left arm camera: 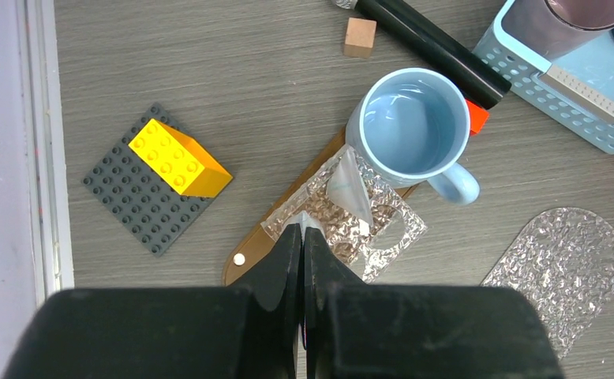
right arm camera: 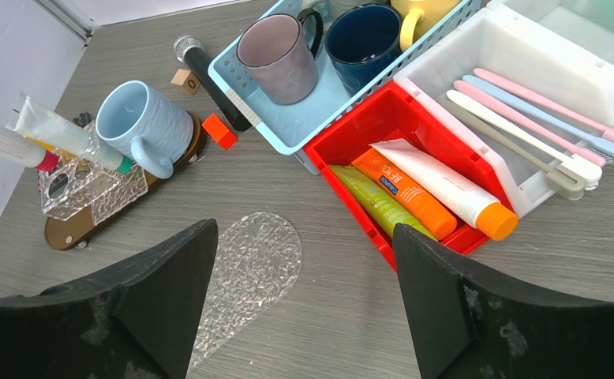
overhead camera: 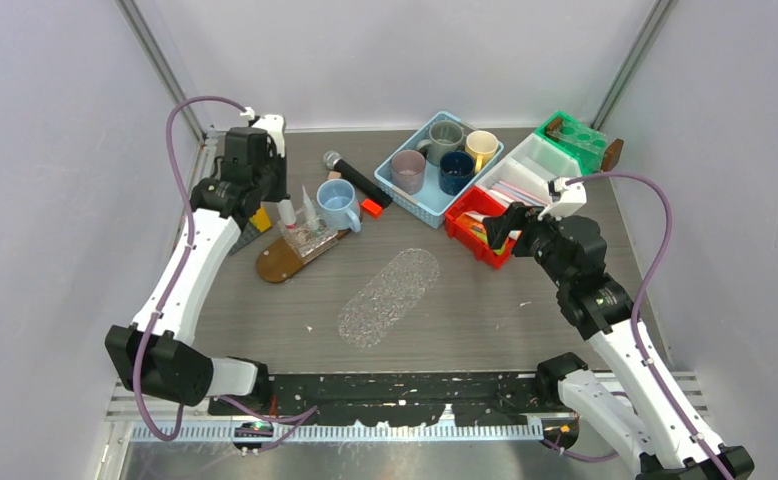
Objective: Prepare toiletry sets of a toothbrush and toothpaste on the tray
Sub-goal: Place the toothpaste in the toothpaste holder.
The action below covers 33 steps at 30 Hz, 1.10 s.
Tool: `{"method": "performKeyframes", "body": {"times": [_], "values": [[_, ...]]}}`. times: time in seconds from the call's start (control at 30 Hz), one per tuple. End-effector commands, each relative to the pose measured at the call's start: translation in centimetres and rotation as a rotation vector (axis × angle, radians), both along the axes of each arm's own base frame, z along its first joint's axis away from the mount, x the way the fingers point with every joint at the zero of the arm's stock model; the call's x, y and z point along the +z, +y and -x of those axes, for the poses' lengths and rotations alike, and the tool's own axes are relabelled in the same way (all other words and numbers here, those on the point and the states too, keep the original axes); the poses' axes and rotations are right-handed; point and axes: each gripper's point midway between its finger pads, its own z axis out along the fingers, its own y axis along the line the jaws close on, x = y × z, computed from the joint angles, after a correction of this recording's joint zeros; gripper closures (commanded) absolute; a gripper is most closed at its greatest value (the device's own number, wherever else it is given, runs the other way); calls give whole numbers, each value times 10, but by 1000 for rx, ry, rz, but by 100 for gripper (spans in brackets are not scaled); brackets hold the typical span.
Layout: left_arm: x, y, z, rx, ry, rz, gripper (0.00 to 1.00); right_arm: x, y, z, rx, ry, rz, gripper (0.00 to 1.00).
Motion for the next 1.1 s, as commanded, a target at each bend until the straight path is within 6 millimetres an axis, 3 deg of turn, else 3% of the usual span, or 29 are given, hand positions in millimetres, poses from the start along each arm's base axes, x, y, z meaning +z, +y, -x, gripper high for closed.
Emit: {"method": "performKeyframes", "body": {"times": [0.0, 0.37, 1.07], "values": [[18, -4, -1, -14, -84, 48, 100, 10, 0, -3, 0, -44, -1, 12], [40, -2, -6, -21, -148, 34, 100, 11, 0, -3, 0, -46, -2, 12], [-6, -2, -4, -16, -86, 25, 100, 9, 1, -3, 3, -44, -3, 12]]}}
